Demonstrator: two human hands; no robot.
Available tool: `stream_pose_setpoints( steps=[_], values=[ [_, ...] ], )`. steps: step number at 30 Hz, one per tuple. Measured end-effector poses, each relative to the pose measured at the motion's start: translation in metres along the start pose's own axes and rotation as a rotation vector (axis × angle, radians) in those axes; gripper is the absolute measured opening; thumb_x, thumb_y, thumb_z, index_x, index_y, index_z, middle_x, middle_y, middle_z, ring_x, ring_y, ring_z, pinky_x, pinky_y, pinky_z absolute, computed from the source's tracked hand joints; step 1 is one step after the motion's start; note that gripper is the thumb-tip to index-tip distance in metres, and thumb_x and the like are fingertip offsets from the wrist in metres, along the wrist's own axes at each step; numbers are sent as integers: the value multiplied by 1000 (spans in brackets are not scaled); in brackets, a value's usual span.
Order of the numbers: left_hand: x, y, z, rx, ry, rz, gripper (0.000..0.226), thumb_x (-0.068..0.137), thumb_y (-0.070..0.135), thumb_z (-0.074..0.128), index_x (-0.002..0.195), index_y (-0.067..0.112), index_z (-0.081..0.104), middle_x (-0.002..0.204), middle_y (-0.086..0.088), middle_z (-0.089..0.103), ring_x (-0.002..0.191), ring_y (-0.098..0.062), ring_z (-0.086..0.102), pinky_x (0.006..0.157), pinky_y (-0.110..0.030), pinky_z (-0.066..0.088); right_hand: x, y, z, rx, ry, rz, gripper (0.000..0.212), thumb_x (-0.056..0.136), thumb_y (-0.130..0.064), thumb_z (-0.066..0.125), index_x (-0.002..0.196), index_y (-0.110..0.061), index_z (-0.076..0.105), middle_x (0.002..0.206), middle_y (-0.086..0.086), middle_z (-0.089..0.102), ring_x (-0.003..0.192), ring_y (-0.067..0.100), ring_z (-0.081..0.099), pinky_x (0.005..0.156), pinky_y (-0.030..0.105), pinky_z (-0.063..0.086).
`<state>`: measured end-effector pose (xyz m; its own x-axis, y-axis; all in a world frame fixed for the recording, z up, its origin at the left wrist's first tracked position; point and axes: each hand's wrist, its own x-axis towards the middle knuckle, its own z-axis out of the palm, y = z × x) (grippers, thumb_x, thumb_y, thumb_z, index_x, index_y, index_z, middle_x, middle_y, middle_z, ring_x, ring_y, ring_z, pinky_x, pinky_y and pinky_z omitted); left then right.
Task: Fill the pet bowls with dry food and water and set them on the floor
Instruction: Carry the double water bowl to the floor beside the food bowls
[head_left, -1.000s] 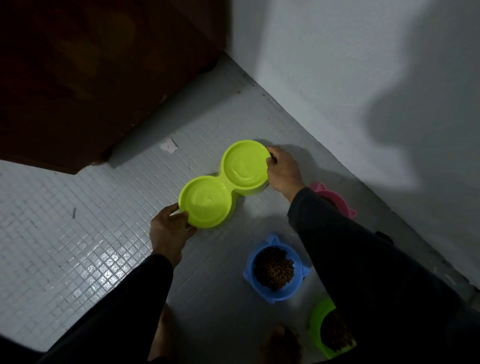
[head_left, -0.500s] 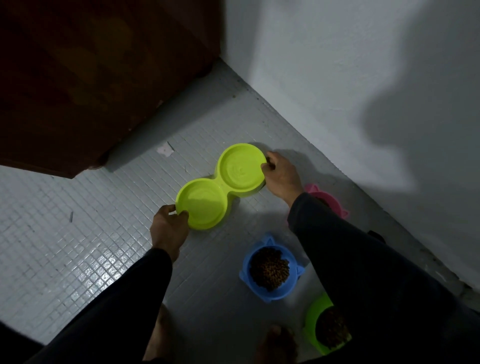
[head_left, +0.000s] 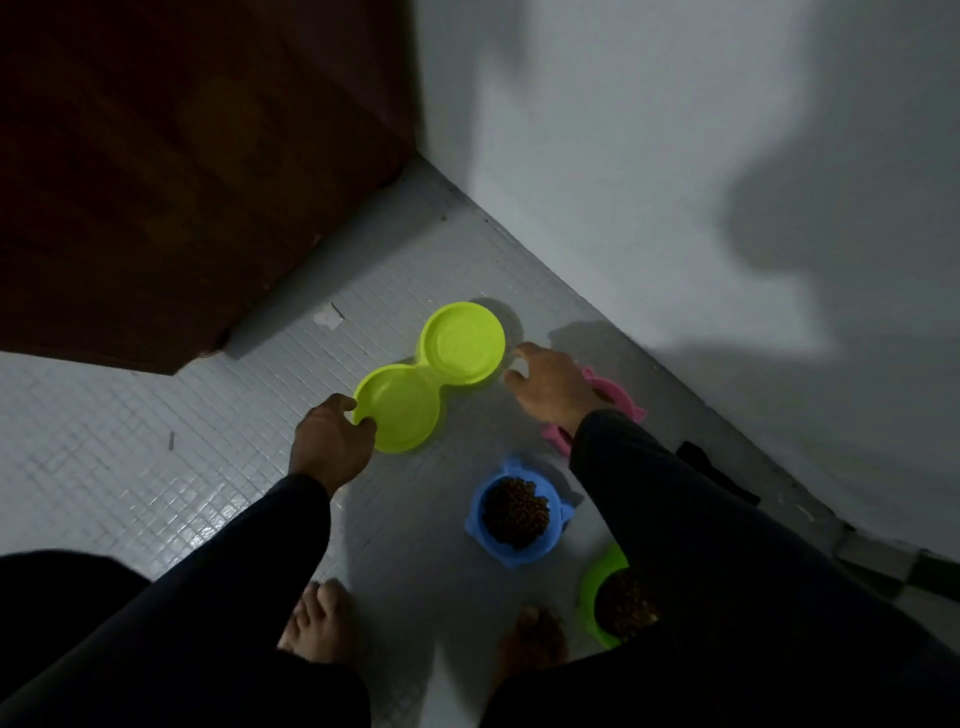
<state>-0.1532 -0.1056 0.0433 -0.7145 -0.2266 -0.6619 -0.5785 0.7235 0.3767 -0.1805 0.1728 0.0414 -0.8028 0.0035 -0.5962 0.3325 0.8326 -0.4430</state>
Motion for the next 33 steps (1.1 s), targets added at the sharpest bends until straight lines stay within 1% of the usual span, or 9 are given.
stream_pose_setpoints(
  steps=[4,8,13,16,19,22,25,30,33],
  values=[
    [-32,30,-33,170,-113,50,41,95,32,68,131,12,63,135,-15,64,126,-35,57,103,-35,43,-45,-9,-31,-104,-123,-2,43,102,-33,53,131,0,57,134,22,61,125,39,56,101,43,45],
    [-78,70,-71,290,-189,140,42,96,36,66,131,14,62,140,-12,60,128,-33,55,104,-35,43,-100,-26,-76,-186,-188,49,43,101,-36,53,131,-6,56,132,16,62,124,35,56,100,39,46],
    [-147,120,-128,409,-284,233,44,96,40,66,133,17,60,143,-11,58,127,-33,55,103,-36,45,-172,-52,-135,-240,-172,48,30,93,-40,54,106,-14,63,110,12,62,103,32,63,88,42,54],
    [-195,150,-161,455,-306,284,44,95,41,66,132,18,61,142,-10,59,125,-32,57,103,-37,45,-224,-76,-178,-181,-148,50,31,92,-34,56,115,-14,62,120,10,59,110,30,59,94,45,52],
    [-245,182,-193,508,-307,349,44,96,41,65,133,17,61,138,-10,62,124,-32,58,101,-37,45,-280,-103,-225,-116,-103,72,33,94,-34,55,123,-18,56,126,10,60,110,32,62,94,45,53],
    [-295,212,-227,588,-309,432,43,98,41,63,134,17,60,135,-11,65,122,-32,59,100,-37,46,-336,-129,-271,-114,-69,85,37,96,-34,53,130,-22,55,122,11,62,108,33,63,94,46,53],
    [-341,240,-260,681,-301,522,44,99,41,61,136,18,58,139,-8,62,125,-31,58,100,-38,46,-389,-154,-312,-124,-53,103,42,95,-33,50,136,-22,54,123,9,63,108,32,63,95,46,53],
    [-402,281,-305,812,-267,624,54,97,51,58,143,22,55,146,-8,57,132,-32,54,106,-42,46,-463,-181,-366,-119,-6,174,35,98,-36,52,126,-17,58,124,11,64,109,33,63,91,42,53],
    [-436,307,-323,933,-231,688,57,100,53,52,148,23,50,152,-7,52,138,-31,49,111,-40,42,-497,-189,-391,-117,37,193,38,100,-35,50,133,-16,56,131,12,61,115,33,61,98,46,51]
  ],
)
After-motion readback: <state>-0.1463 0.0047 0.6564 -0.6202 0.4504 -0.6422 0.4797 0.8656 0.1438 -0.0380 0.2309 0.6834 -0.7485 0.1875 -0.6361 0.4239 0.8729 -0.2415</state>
